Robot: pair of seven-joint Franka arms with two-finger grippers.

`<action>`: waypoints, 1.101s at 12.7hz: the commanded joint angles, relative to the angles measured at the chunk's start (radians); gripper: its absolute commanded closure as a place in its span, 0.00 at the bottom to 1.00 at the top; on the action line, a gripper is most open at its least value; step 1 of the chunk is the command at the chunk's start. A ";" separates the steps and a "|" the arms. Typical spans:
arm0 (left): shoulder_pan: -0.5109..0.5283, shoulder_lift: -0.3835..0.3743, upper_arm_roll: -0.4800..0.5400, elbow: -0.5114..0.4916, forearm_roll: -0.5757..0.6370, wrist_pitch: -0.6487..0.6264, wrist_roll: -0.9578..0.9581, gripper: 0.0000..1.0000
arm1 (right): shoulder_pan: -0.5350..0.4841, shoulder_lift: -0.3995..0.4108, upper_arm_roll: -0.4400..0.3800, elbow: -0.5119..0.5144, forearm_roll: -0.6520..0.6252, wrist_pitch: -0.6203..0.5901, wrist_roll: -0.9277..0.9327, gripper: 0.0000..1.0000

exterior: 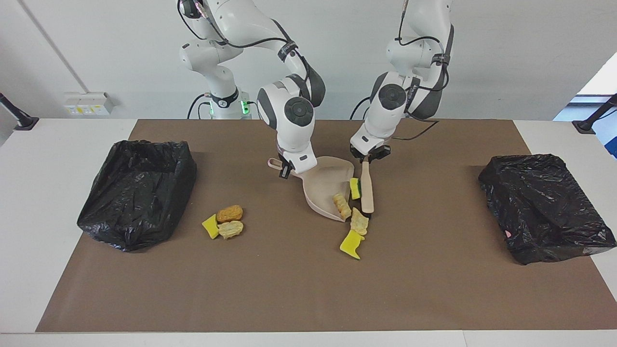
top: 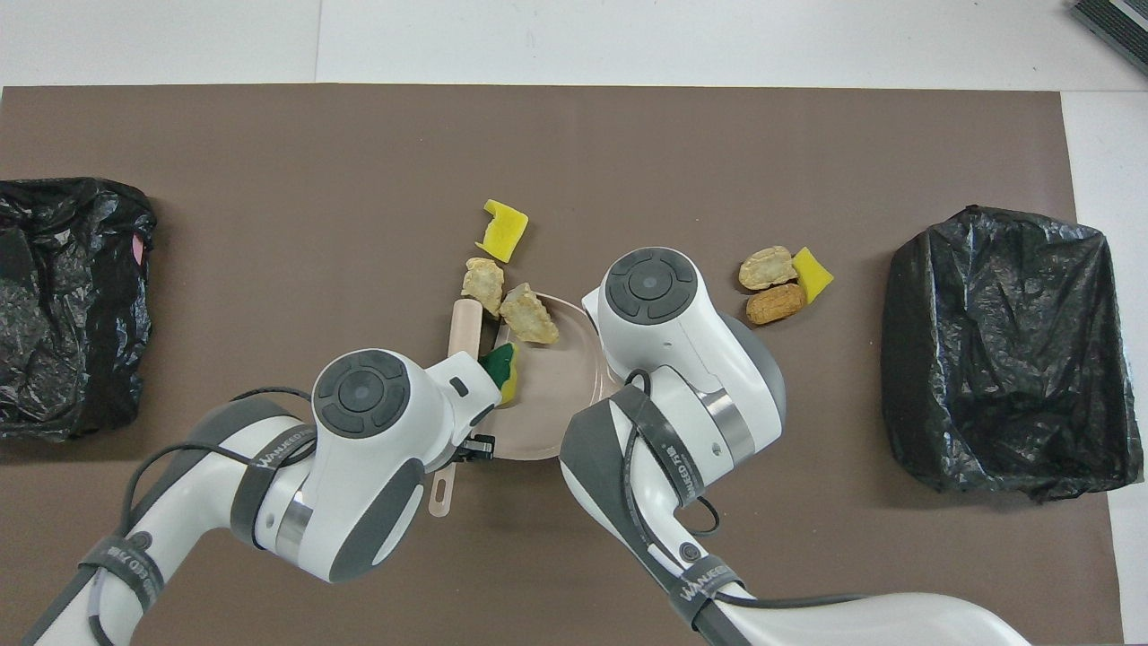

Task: Sweep and dump trash in bin
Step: 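Sweep the sponges and bread toward the dustpan with the left gripper's brush, then brush the remaining bread pieces into the dustpan with the left gripper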

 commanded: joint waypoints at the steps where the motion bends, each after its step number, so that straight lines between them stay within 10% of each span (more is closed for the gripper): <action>1: -0.008 -0.004 -0.046 0.038 -0.009 -0.074 0.000 1.00 | -0.008 -0.034 0.003 -0.036 0.018 0.016 0.002 1.00; 6: 0.002 -0.011 -0.041 0.228 -0.066 -0.369 0.000 1.00 | -0.008 -0.034 0.003 -0.035 0.020 0.016 0.005 1.00; 14: 0.172 0.151 -0.035 0.369 0.102 -0.227 0.320 1.00 | 0.008 -0.040 0.008 -0.021 0.035 -0.046 0.387 1.00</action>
